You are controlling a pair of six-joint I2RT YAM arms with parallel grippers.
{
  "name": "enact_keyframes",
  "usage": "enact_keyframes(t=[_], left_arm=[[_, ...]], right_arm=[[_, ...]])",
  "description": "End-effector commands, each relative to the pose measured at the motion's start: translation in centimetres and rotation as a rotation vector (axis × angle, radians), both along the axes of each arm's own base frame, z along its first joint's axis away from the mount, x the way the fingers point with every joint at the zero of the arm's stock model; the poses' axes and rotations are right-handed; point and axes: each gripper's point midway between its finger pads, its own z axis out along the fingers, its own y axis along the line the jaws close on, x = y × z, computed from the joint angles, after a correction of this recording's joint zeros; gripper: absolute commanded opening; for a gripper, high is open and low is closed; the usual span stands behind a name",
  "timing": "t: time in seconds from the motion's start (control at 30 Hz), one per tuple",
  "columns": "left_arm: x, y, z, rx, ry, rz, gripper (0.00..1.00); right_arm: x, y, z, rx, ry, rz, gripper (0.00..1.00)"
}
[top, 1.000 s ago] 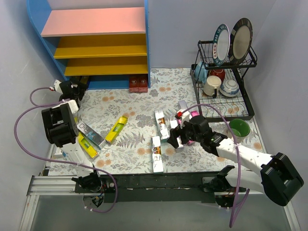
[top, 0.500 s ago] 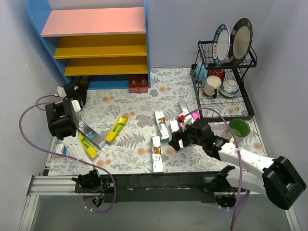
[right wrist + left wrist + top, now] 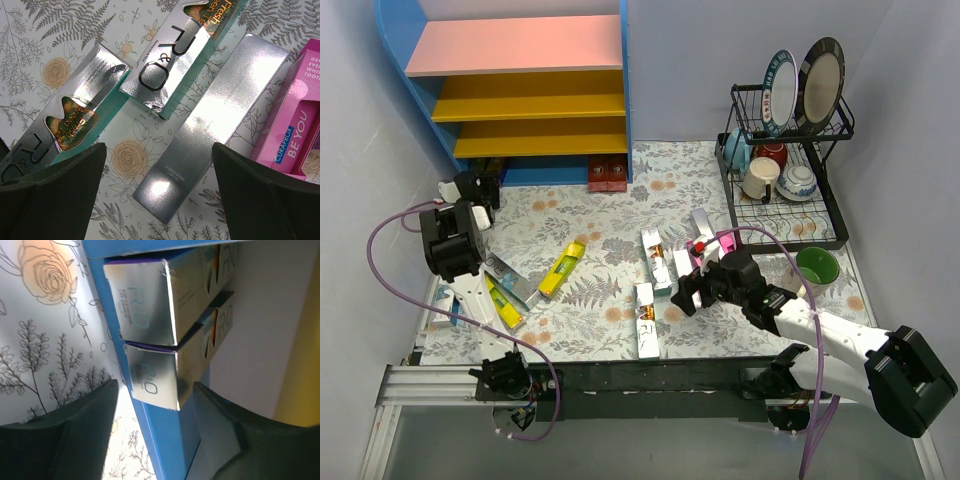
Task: Place and organize the toothpastes onto the shelf
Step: Move the toothpaste to the center of the board.
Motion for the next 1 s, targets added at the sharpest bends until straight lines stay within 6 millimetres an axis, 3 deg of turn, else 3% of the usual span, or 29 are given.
enact_keyframes(t=[0.0,0.27,0.47,0.7,0.97], left_arm=[[-0.4,0.9,-0.9,-0.05,0.0,0.074,0.55],[-1.7,1.5,-0.8,-0.102,-0.037,0.192,0.33],[-1.8,1.4,0.6,-0.098,-0.097,0.253,0.26],[-0.9,1.0,2.5,-0.088,-0.176,0.296,0.27],[0.8,0.3,3.1,-0.088,-0.216,0.263,0.42]], right_arm=[[0.4,0.4,0.4,0.01,-0.021,0.005,0.96],[0.3,0.4,0.1,0.001,-0.011,0.005,0.96],[0.4,0.3,0.0,-0.004,-0.01,0.0,0.96],[0.4,0.2,0.0,-0.013,-0.012,-0.002,0.96],[0.5,0.0,-0.2,-0.022,-0.015,-0.008,0.96]])
